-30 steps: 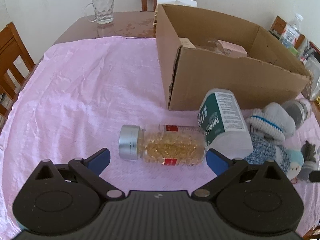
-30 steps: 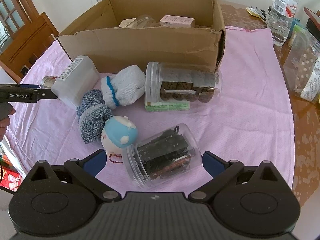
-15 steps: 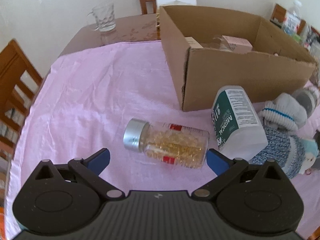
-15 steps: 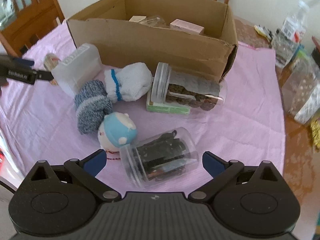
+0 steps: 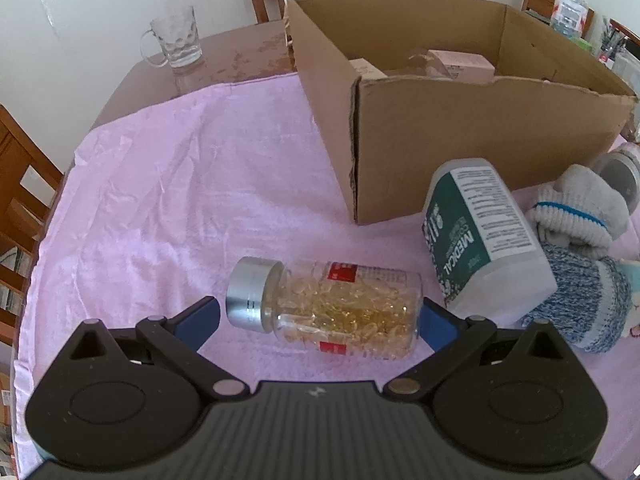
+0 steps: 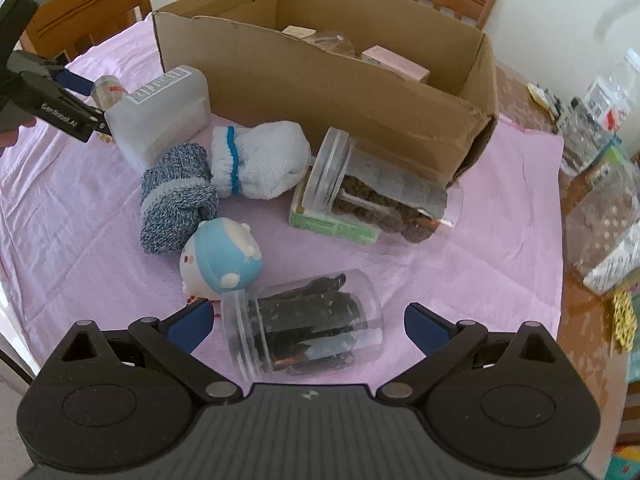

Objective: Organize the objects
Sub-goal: 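Grasp the clear jar of dark items with the right tool while the left grasps the capsule bottle, then carry the jar and capsule bottle over the box and open both tools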

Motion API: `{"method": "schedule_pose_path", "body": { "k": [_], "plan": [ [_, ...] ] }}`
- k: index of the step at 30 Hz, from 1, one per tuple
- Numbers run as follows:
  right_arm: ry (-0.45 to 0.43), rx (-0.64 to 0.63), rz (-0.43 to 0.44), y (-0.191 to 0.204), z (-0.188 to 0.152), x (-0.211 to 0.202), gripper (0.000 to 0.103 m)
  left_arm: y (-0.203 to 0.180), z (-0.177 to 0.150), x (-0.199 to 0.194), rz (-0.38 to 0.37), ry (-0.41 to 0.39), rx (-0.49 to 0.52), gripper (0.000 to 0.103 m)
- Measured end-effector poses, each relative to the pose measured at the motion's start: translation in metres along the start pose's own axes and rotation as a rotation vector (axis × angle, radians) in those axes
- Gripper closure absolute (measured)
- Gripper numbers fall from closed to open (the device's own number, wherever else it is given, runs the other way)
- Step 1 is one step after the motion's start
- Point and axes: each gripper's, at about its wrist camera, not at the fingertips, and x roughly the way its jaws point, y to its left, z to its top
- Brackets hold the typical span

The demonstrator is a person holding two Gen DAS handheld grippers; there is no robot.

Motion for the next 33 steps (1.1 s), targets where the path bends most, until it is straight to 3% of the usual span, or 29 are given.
{"method": "schedule_pose_path", "body": {
  "k": [11, 19, 22, 33],
  "plan": [
    [0.001, 0.009, 0.023, -0.003, 0.0, -0.002, 0.019, -0.002, 0.002, 0.002, -0.012, 0.003, 0.006, 0.009],
    [0.023, 0.004, -0.002, -0.005, 0.001, -0.007, 0.02, 0.0, 0.005, -0.005, -0.013, 0.015, 0.023, 0.009],
    [0.01, -0.001, -0.028, -0.009, 0.003, -0.016, 0.021, 0.002, 0.008, -0.014, -0.007, 0.016, 0.037, 0.009],
    [-0.09, 0.032, 0.017, -0.035, 0.033, -0.066, 0.021, 0.008, 0.033, -0.062, -0.007, 0.014, 0.067, 0.009]
  ]
}}
